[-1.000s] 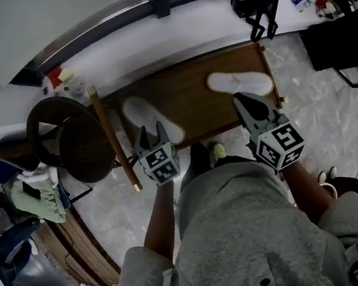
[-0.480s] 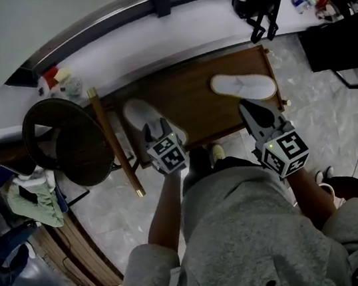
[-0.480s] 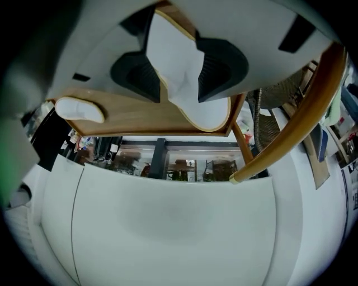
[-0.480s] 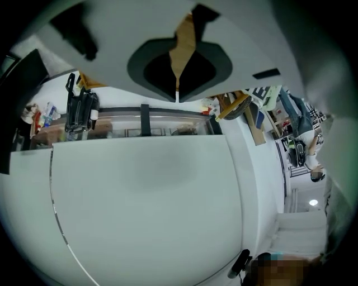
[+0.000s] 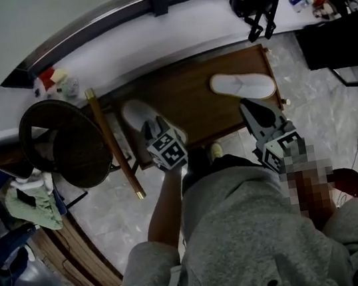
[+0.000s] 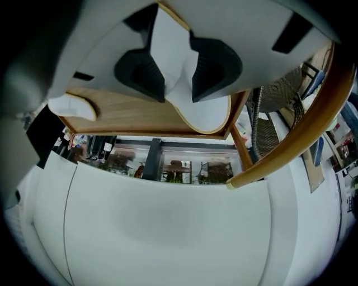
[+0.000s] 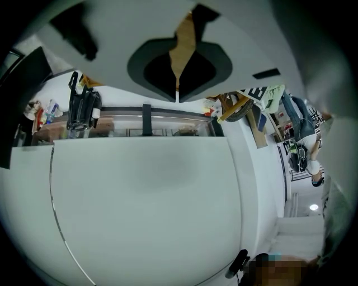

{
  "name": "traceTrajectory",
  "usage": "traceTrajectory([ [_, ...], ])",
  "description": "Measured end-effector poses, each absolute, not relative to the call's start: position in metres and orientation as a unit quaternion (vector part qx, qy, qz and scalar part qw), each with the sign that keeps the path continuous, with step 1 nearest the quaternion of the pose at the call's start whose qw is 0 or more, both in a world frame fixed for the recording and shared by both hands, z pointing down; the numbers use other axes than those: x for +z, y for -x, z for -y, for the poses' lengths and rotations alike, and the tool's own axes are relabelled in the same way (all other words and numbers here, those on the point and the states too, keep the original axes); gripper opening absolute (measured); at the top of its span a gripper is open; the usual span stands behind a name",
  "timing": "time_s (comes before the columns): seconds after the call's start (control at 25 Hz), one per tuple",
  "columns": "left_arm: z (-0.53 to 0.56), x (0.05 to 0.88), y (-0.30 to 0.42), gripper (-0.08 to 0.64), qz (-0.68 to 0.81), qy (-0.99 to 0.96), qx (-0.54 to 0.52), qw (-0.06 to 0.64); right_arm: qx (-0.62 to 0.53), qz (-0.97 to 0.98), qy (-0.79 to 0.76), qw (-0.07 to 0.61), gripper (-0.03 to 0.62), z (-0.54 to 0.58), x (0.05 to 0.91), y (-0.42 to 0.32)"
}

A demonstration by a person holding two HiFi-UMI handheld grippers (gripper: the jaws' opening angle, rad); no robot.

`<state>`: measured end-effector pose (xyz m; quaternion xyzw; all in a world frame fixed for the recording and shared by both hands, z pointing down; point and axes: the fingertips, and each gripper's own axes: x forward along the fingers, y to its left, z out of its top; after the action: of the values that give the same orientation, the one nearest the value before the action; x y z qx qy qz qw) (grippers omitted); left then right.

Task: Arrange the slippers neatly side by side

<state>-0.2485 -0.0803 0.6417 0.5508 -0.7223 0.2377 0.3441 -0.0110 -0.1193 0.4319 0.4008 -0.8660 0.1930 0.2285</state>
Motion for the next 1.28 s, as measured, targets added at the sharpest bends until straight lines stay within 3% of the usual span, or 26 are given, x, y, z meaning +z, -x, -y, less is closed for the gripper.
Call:
traceTrajectory([
  [0.4,0.074,0.641,0.255,0.050,0.727,-0.539,0.244,0.349,0.191,0.866,-0.401,0.231,0.034,0.119,0.434,0.019],
  [0.92,0.071,0.626,0.235,0.037,0.702,-0.574,0.244,0.344,0.185,0.867,-0.410,0.215,0.034,0.118,0.428,0.020],
  [1.28,0.079,0.615,0.200,0.037,0.652,-0.642,0.285,0.286,0.194,0.857,-0.433,0.203,0.034,0.111,0.428,0.002],
])
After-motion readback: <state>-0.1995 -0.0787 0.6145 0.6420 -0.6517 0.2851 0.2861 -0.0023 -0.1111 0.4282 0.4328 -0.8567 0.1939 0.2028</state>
